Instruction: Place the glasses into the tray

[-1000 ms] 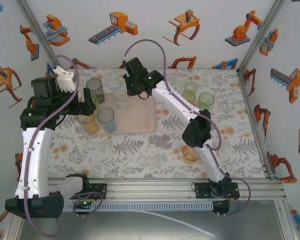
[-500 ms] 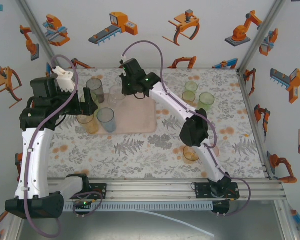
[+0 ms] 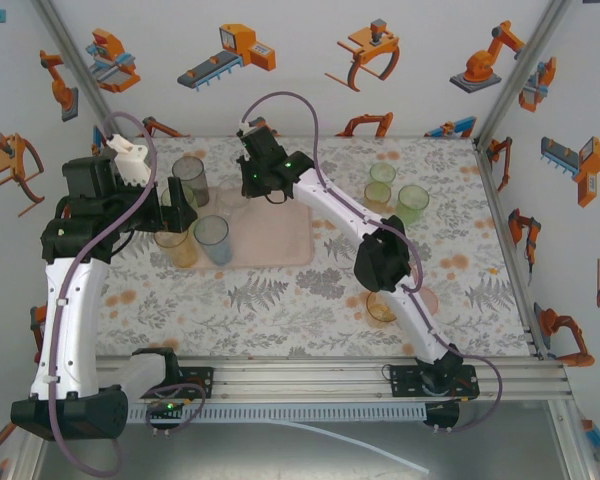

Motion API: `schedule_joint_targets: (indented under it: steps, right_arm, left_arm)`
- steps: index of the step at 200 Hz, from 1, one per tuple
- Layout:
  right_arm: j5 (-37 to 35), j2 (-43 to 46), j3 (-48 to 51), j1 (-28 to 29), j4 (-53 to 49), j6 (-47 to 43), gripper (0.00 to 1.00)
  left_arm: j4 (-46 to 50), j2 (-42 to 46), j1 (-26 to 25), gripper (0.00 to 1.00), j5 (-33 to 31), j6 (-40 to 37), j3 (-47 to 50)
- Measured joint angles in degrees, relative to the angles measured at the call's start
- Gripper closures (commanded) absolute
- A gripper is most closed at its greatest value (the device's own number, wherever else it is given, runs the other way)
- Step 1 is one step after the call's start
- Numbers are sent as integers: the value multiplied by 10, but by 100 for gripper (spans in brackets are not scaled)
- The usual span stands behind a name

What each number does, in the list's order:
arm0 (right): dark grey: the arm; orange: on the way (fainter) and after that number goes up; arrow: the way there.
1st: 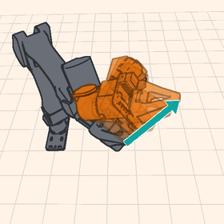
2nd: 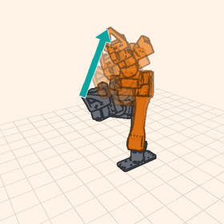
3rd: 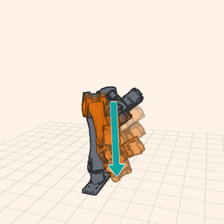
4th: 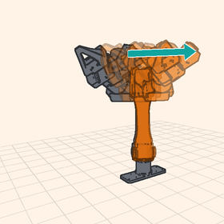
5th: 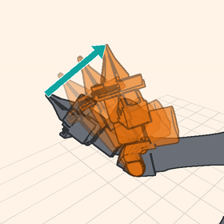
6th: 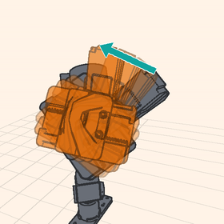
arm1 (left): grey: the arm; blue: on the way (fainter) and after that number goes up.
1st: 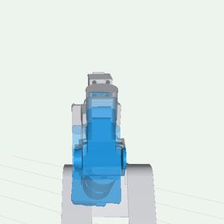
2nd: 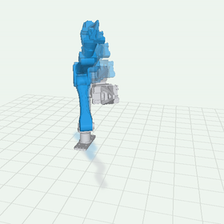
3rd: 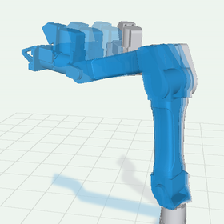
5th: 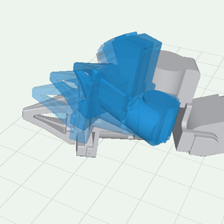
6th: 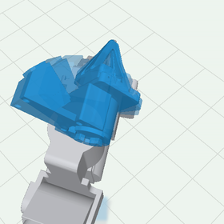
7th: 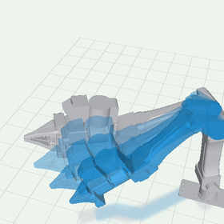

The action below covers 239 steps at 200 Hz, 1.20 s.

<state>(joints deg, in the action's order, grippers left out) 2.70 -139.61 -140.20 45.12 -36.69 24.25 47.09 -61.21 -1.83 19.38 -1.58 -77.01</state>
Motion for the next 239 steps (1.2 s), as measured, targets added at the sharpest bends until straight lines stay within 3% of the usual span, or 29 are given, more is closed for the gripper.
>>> schedule_joint_targets:
  steps: [125, 239]
  right_arm:
    - [11, -29, -1, 0, 2, 4, 91]
    - [29, -33, -16, 0, 5, 4, 76]
  left_arm:
    - [-10, -3, 0, 5, 1, 0, 4]
    - [-13, -11, 1, 5, 2, 0, 7]
